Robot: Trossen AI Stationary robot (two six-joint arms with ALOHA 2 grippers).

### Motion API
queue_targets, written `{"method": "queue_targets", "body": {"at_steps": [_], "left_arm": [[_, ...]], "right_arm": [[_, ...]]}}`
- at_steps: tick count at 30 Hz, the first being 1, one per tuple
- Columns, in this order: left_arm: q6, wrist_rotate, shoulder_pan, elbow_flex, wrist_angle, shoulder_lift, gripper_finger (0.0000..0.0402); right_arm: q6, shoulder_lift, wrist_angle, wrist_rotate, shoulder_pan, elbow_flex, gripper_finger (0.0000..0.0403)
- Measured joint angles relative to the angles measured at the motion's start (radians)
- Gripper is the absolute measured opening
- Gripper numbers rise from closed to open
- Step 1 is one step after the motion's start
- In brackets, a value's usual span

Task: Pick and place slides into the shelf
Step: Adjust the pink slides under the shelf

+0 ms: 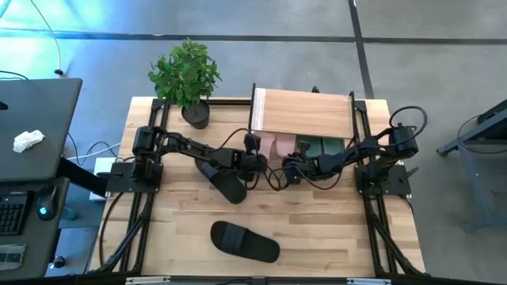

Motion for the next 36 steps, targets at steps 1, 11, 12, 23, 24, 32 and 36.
{"method": "queue_targets", "body": {"at_steps": [1, 11, 12, 23, 24, 32, 36], "left_arm": [[0.001, 0.003, 0.002, 0.0, 0.008, 0.0, 0.0285], [0.033, 0.125, 0.05, 0.001, 0.018, 0.0, 0.0285], [0.034, 0.125, 0.05, 0.002, 0.01, -0.001, 0.0285], [0.13, 0.113, 0.0, 0.002, -0.02, -0.01, 0.0285], [0.13, 0.137, -0.004, 0.002, -0.02, -0.01, 0.0285], [0.121, 0.196, -0.032, 0.027, -0.13, -0.024, 0.0285], [0.095, 0.2, -0.055, 0.089, -0.233, -0.031, 0.0285]], "right_arm": [[0.004, -0.006, -0.007, -0.014, 0.0, 0.0, 0.0], [0.017, -0.006, -0.004, -0.052, -0.006, 0.002, 0.0], [0.02, -0.007, -0.004, -0.057, -0.009, 0.002, 0.0], [0.022, -0.008, -0.007, -0.074, -0.021, 0.003, 0.0], [0.022, -0.008, -0.007, -0.077, -0.022, 0.003, 0.0], [0.022, -0.008, -0.007, -0.079, -0.023, 0.003, 0.0], [0.025, -0.008, -0.01, -0.099, -0.034, 0.005, 0.0]]}}
